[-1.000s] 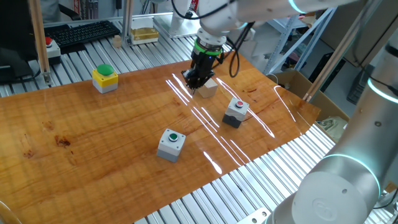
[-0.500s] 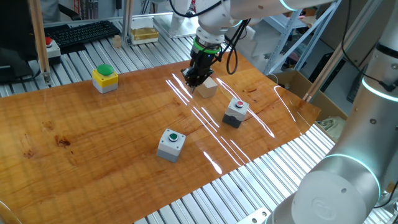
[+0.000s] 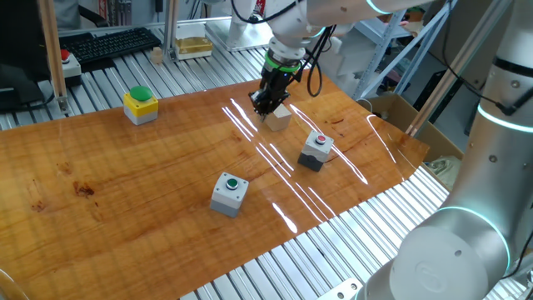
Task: Pick up the small block on the left and move it to the right
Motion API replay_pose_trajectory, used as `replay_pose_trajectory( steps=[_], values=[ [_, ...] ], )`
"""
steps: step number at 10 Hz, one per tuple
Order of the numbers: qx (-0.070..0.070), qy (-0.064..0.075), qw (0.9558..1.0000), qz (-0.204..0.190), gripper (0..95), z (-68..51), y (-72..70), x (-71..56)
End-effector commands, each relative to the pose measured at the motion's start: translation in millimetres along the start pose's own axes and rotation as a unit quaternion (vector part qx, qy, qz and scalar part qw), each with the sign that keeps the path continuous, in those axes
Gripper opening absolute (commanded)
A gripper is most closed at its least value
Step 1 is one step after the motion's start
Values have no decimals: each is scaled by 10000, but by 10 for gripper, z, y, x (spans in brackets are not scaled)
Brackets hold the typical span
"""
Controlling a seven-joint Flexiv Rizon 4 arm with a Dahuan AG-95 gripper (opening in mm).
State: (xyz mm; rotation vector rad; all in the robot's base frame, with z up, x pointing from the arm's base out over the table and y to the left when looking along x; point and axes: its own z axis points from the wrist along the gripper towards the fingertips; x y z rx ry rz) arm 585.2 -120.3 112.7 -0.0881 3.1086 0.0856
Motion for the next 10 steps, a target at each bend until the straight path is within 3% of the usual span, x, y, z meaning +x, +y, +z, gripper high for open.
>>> replay_pose_trajectory(
  steps=[1,4,5,8,10],
  values=[
    [-23,94,9999,60,0,-1,-83,-72],
    [-5,116,9999,-71,0,-24,-262,-175],
    [17,107,9999,-49,0,35,-340,-212],
    [21,-123,9999,-72,0,268,-423,-106],
    [30,-23,10000,-84,0,268,-423,-106]
  ],
)
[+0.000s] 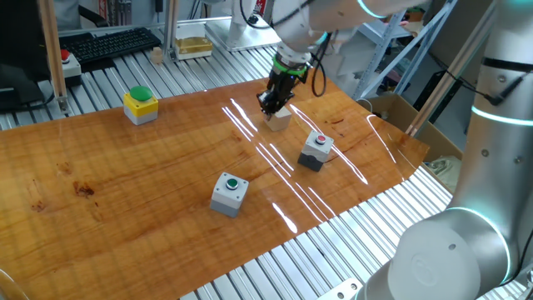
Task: Pick up the small block on the left and move it to the right
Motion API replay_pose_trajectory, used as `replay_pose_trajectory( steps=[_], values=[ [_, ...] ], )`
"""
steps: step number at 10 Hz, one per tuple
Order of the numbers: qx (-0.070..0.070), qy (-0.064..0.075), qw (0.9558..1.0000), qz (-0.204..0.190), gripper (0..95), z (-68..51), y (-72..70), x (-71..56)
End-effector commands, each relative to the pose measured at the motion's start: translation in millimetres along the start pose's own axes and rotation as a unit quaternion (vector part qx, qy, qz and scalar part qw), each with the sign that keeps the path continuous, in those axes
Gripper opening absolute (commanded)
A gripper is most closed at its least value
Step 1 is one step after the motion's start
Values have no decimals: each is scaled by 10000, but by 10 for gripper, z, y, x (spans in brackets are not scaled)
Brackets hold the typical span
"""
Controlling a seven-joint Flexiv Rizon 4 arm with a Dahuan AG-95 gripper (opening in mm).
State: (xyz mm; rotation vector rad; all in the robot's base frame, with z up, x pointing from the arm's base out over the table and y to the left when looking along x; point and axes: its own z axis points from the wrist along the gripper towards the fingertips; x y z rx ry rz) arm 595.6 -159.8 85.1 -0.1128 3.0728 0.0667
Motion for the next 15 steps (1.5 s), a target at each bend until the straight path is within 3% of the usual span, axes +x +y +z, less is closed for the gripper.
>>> replay_pose_trajectory(
  steps=[1,2,5,8,9,11,12,15],
  values=[
    [-36,151,9999,39,0,12,-9,-32],
    [-26,169,9998,62,0,12,-9,-32],
    [-2,396,9984,400,0,12,-9,-32],
    [105,392,9945,965,0,12,-9,-32],
    [104,462,9926,1117,0,12,-9,-32],
    [113,486,9912,1222,0,12,-9,-32],
    [203,465,9917,1180,0,12,-9,-32],
    [290,531,9905,1232,0,12,-9,-32]
  ],
)
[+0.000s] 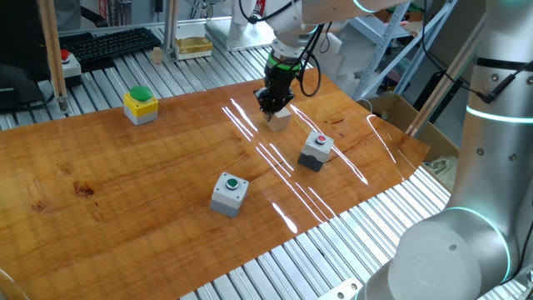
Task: Pick up the small block on the left and move it to the right
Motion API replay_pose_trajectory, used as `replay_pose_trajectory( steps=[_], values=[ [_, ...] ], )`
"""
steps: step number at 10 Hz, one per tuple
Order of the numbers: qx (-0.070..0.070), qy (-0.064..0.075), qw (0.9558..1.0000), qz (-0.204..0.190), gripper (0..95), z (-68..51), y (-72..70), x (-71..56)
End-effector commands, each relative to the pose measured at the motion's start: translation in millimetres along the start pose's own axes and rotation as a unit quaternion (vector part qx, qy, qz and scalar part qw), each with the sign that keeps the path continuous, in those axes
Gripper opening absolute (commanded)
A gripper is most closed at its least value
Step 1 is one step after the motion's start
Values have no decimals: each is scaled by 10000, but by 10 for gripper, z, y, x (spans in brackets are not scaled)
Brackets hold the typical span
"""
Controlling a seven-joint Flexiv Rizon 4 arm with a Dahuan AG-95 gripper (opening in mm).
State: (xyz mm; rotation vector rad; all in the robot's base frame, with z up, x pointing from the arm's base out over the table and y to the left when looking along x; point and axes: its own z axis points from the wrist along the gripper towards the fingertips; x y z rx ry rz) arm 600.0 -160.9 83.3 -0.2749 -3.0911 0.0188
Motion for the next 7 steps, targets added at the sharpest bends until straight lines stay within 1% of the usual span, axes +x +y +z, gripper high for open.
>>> replay_pose_trajectory(
  steps=[1,3,4,5,6,7],
  values=[
    [51,36,9999,-93,0,-7,3,11],
    [132,34,9998,-147,0,-7,3,11],
    [116,17,9999,-80,0,-10,2,9],
    [119,11,9998,149,380,-17,-1,6],
    [146,-9,9998,166,570,-7,-12,-14],
    [214,-35,9997,131,760,-10,-29,-38]
  ],
)
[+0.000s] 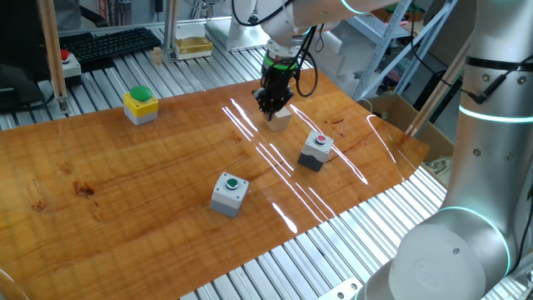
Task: Pick up the small block on the left and move it to the right
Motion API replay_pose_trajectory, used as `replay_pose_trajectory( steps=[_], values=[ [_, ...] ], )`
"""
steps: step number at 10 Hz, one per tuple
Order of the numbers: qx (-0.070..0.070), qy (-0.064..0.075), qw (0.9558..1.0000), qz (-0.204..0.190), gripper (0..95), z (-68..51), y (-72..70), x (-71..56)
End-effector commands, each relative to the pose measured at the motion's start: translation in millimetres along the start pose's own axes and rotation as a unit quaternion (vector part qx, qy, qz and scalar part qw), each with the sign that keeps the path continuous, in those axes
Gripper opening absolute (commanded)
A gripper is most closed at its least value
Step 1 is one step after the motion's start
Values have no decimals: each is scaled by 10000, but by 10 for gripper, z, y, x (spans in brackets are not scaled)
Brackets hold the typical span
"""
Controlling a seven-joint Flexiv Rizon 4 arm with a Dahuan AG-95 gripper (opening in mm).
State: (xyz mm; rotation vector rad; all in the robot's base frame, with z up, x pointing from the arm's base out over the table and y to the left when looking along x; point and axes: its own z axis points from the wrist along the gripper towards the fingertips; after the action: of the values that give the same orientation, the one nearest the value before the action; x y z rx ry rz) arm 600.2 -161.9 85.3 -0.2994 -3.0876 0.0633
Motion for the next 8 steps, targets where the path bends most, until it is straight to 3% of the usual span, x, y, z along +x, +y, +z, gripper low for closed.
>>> replay_pose_trajectory(
  steps=[1,5,8],
  values=[
    [112,-47,9999,-6,760,0,-70,-94],
    [68,-163,9998,-101,760,-51,-310,-336],
    [18,-254,9992,-306,760,4,-526,-522]
  ],
)
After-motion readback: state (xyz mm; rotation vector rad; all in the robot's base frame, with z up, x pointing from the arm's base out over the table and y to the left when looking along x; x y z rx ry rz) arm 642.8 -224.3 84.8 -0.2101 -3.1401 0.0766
